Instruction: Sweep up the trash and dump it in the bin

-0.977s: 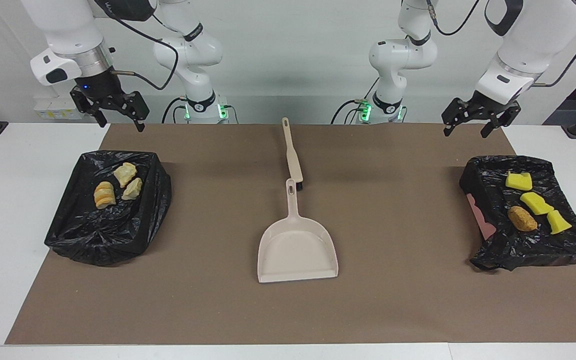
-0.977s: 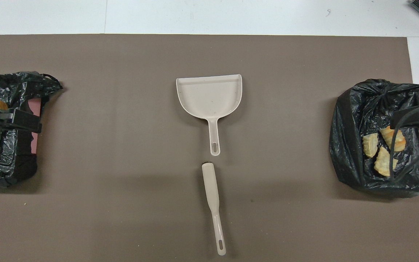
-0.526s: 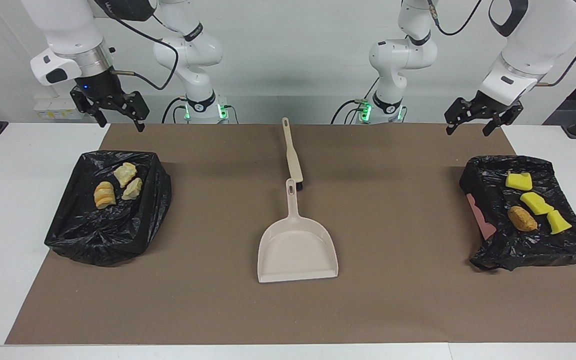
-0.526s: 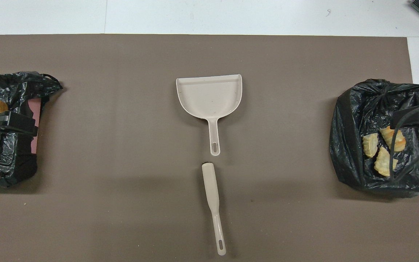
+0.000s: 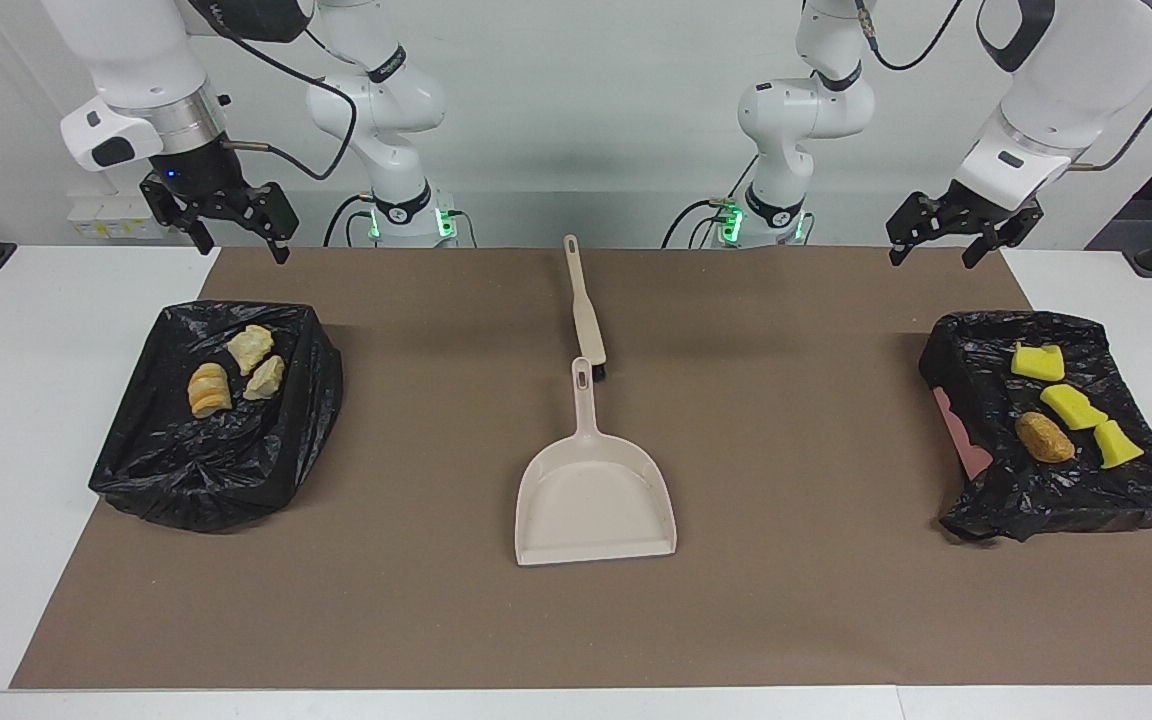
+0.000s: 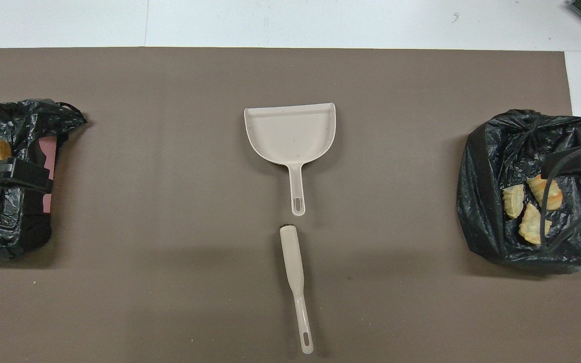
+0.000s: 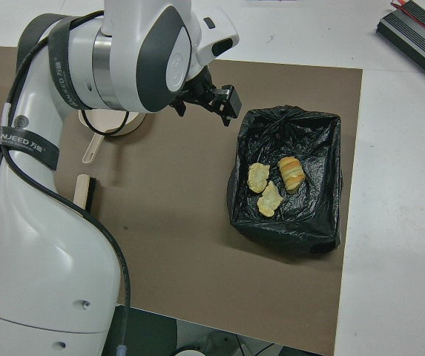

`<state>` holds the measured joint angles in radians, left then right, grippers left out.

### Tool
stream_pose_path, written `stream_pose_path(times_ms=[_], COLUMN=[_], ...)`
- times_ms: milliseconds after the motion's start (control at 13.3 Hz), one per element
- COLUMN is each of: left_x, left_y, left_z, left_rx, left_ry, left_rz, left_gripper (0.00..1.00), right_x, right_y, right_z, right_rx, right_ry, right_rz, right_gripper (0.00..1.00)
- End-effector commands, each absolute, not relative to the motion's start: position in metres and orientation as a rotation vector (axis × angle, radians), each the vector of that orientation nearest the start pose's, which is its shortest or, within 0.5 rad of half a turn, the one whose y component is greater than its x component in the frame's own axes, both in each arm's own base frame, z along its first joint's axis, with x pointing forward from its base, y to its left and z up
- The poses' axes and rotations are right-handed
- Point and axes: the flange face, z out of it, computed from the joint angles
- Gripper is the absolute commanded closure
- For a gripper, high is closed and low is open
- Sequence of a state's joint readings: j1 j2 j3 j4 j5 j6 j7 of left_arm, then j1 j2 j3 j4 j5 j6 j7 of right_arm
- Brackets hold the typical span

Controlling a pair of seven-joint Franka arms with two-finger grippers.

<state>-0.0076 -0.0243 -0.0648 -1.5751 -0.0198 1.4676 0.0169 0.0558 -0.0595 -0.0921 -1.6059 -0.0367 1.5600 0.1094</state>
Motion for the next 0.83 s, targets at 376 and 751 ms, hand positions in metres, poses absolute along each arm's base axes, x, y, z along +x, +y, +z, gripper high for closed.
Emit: stream_pose_path(times_ms=[376,751], left_x=[0.5279,0.5274], left_y=[-0.0413,-0.0389], left_z=[0.6329,0.6322], left_rx=[-3.143,-3.144], left_ry=[0.161,0.151], left_rz=[0.141,0.145], left_gripper=[0.0,0.0], right_x=[0.5319,0.536], right_y=[-0.0065,-0.0129], right_z=[0.642,0.6451], right_rx=[-3.099,-3.165], right_ry=[0.23,0.109], right_rz=[-0.03,-0.098], right_gripper=[0.0,0.0])
